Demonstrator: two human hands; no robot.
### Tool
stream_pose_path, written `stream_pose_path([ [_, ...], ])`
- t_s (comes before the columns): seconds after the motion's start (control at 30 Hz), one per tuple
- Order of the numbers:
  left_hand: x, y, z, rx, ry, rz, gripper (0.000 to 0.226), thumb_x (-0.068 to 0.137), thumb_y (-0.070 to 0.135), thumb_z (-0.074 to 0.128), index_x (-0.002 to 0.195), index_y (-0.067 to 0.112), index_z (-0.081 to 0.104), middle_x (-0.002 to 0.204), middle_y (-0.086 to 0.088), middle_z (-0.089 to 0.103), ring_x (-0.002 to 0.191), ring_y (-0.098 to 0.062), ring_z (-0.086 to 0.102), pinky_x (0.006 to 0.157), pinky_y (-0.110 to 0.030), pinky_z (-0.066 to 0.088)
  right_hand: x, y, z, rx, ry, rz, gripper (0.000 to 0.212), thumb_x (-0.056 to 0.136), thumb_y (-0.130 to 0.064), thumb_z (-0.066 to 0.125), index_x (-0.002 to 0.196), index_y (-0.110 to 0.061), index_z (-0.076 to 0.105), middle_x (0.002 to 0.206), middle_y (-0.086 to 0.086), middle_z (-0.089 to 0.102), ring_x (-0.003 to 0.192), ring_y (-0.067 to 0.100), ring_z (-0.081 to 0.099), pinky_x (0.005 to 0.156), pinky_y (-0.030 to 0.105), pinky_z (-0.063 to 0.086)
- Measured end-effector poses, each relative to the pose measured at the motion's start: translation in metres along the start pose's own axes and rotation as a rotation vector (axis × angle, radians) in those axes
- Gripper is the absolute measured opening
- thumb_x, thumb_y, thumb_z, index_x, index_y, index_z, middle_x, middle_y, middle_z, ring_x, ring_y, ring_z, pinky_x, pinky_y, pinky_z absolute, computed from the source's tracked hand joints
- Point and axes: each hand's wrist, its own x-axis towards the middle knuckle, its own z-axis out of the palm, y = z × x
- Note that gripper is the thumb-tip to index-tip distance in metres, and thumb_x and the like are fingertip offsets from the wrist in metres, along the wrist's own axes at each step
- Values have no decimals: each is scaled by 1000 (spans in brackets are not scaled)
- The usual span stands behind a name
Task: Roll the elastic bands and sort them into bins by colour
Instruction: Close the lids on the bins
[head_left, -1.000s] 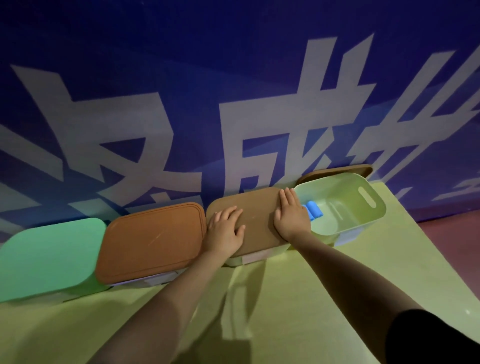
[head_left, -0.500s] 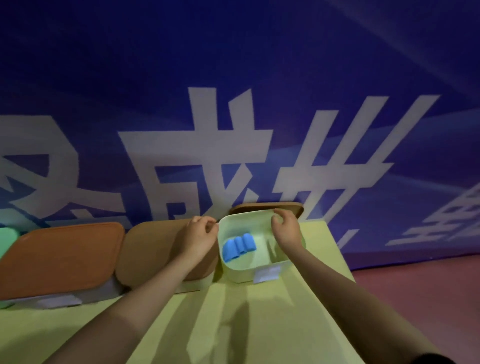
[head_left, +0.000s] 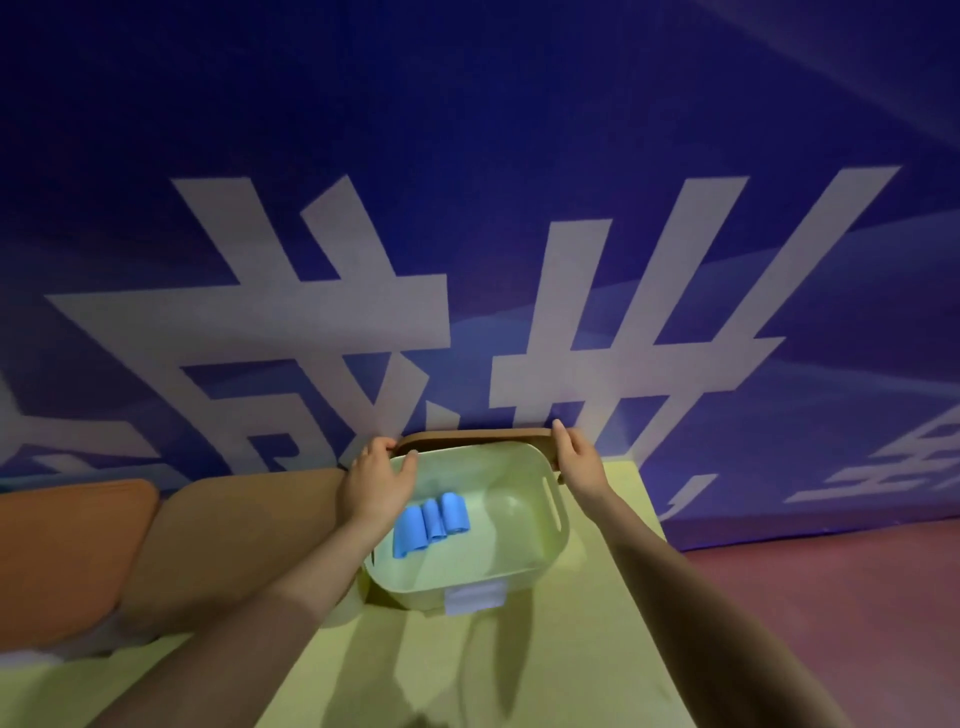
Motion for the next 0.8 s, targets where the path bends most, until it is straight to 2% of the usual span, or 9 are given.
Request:
stream_pose_path([
  [0.1,2,-4,-1,-103,26,0,25,95,37,50,109,18,58,109,-1,62,96,-23,60,74,-32,46,-3,1,-1,28,-21,-97,35,94,-46,51,93,-13,62,87,4,64,82,17,60,71,27,48],
  [0.2,6,-11,-6,-260,22,24,13,97,31,47,96,27,59,102,0,64,91,-20,60,74,-32,48,-8,-4,0,94,57,-125,33,91,-47,57,88,-14,64,83,4,64,79,17,61,72,33,51],
  [0.3,7,-15,-14,-299,-5,56,14,98,35,44,97,30,58,100,1,63,90,-20,61,78,-38,51,-17,-18,-3,190,151,-84,37,91,-46,57,87,-10,64,78,4,63,76,17,60,68,28,51],
  [0.4,4,-11,-22,-349,-6,65,17,98,34,44,104,27,58,105,-1,61,93,-19,60,83,-42,52,-26,-39,-9,301,258,-60,42,94,-40,55,73,-4,58,68,6,51,66,12,47,63,24,41],
  [0.5,-3,-1,-32,-446,-13,25,21,99,36,43,111,25,56,113,-1,58,98,-20,60,87,-41,51,-39,-54,-16,411,236,-40,34,95,-31,57,69,-8,55,68,7,47,69,15,45,68,28,40],
  [0.57,-7,5,-38,-513,-26,-59,25,99,35,44,112,17,55,109,-3,57,97,-22,59,84,-37,49,-52,-61,-20,479,213,-38,28,95,-19,56,69,-8,57,69,7,50,72,18,49,69,28,44],
  [0.7,-15,15,-48,-663,-96,-185,32,98,37,47,74,16,51,75,-6,50,81,-25,53,74,-38,45,-88,-68,-25,540,151,-134,29,92,-3,50,64,-8,53,59,-1,47,56,6,46,54,15,40],
  [0.77,-21,16,-50,-711,-150,-262,23,96,34,54,82,15,57,84,-9,58,84,-26,56,78,-34,44,-102,-65,-28,523,110,-204,26,91,-2,52,66,-8,52,58,-4,48,55,2,47,57,17,40],
  [0.8,-23,12,-50,-711,-170,-297,23,93,33,59,94,11,61,97,-12,63,92,-28,59,88,-36,47,-106,-62,-29,499,78,-239,23,91,-2,54,69,-8,53,62,-4,50,60,3,49,61,20,41],
])
